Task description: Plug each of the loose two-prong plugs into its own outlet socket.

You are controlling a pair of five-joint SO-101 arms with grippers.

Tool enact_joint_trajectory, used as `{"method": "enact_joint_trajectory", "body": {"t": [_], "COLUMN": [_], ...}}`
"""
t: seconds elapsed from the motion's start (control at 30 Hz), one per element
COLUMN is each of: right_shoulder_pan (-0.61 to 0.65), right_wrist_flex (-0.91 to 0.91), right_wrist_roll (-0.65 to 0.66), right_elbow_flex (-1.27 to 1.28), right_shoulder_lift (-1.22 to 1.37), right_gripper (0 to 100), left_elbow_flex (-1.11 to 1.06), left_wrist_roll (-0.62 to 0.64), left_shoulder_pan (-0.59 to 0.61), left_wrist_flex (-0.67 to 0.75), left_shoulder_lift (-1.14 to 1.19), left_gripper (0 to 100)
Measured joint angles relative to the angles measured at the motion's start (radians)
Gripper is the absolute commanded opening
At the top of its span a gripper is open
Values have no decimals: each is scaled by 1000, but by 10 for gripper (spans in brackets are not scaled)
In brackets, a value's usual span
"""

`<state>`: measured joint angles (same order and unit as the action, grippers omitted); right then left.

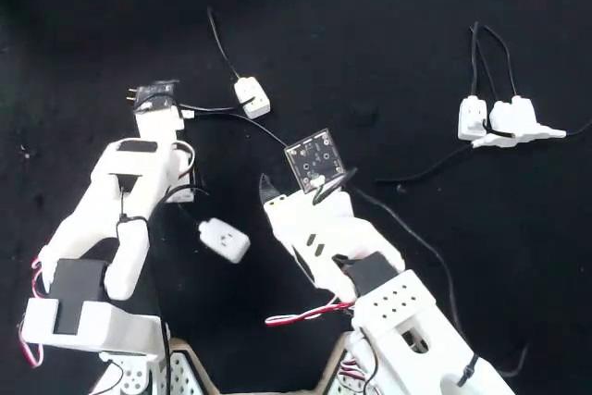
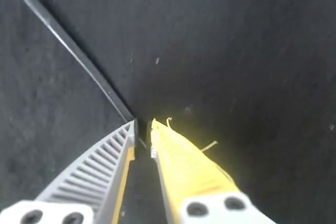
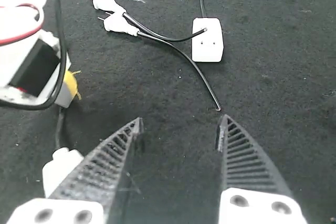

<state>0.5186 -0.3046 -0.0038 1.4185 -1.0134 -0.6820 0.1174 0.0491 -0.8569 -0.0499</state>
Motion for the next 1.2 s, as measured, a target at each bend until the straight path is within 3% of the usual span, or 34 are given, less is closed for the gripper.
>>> {"method": "enact_joint_trajectory", "body": {"t": [0.1,0.3,0.57,0.87,1.2], "right_shoulder_pan": [0,0,3,98,104], "right_wrist_flex": [0,0,0,0,0], "right_wrist_roll": [0,0,0,29,57], "right_elbow_flex": [0,0,0,17,17], "right_shoulder_lift": [0,0,0,0,-2], "right_gripper": [222,222,222,223,223], "left_elbow_flex": [0,0,28,3,-273], "left_wrist_roll": [0,2,-89,-133,-218], "left_shoulder_pan": [29,129,199,209,216], "left_wrist_flex": [-35,-63,-158,-203,-227], "left_shoulder_lift": [-2,-3,2,-9,-402], "left_gripper": [84,236,209,209,213]}}
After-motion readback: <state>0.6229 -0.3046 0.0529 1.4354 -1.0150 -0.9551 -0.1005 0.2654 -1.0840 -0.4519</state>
